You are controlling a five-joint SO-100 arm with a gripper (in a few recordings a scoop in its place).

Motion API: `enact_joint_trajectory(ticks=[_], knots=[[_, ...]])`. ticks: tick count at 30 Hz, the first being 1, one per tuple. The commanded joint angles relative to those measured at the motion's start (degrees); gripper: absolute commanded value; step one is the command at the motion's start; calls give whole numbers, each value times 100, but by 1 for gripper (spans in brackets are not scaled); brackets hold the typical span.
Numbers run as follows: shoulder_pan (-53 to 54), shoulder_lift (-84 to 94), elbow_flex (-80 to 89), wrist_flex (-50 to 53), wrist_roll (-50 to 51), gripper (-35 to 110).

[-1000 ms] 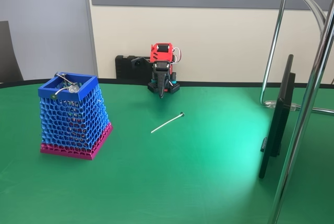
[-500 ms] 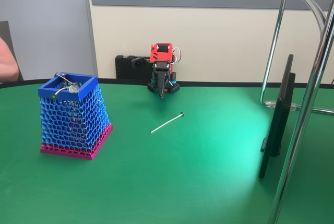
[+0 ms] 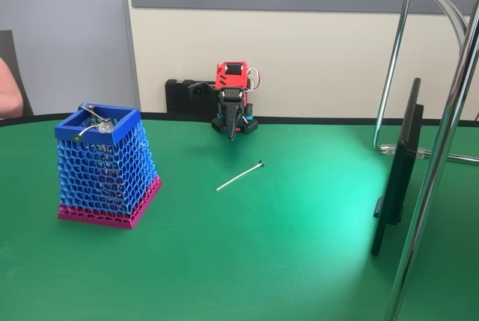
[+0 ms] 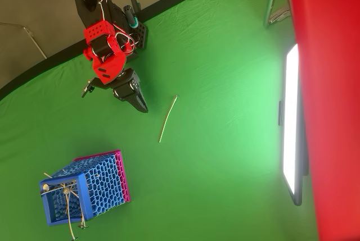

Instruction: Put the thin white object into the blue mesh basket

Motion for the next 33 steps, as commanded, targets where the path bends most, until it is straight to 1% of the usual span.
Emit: enact_joint_trajectory(ticks=[1,6,10,21,33], knots=[[-18,-255,-44,-105,-53,1],[26,-1485,-272,-993,-97,1],[-18,-2259,-633,-1239,-255,1],[-360,-4280,-1582,-1248,-615,1],[-562,-6337,-3076,-536,-1072,1]])
